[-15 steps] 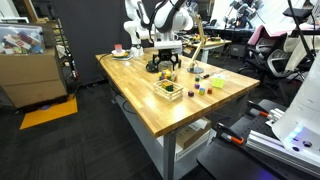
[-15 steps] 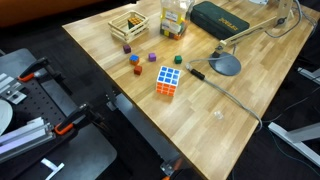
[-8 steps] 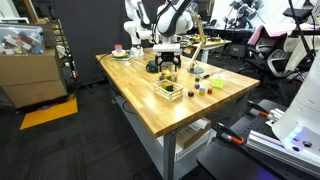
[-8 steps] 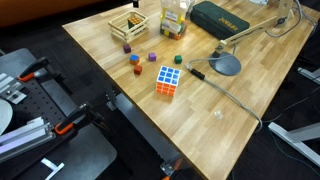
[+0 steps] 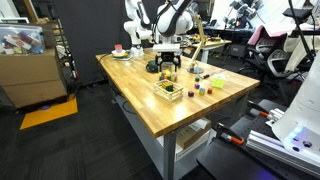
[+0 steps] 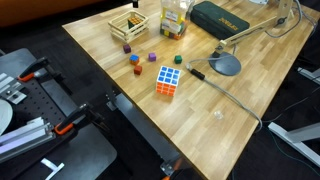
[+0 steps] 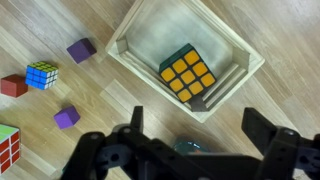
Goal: Take the Rubik's cube out of the wooden box and put it on the table
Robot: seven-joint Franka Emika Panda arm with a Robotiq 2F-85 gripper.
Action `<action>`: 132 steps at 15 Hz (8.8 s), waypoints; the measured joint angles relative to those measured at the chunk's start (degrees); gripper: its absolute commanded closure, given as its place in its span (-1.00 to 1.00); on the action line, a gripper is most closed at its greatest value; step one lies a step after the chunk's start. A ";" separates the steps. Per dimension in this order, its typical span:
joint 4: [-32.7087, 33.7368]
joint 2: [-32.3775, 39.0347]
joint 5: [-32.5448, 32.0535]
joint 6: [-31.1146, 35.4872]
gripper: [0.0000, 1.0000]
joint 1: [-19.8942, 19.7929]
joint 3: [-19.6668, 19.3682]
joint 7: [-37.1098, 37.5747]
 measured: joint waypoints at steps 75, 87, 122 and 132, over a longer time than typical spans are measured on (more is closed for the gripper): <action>4.07 9.58 5.80 -0.33 -1.00 0.58 0.76 35.80; 5.18 12.52 5.95 -0.25 -0.18 -0.44 0.51 35.78; -20.33 -8.62 2.32 14.39 0.72 -6.35 -5.12 44.84; -13.76 1.30 7.81 14.01 -0.51 -6.42 -2.21 41.15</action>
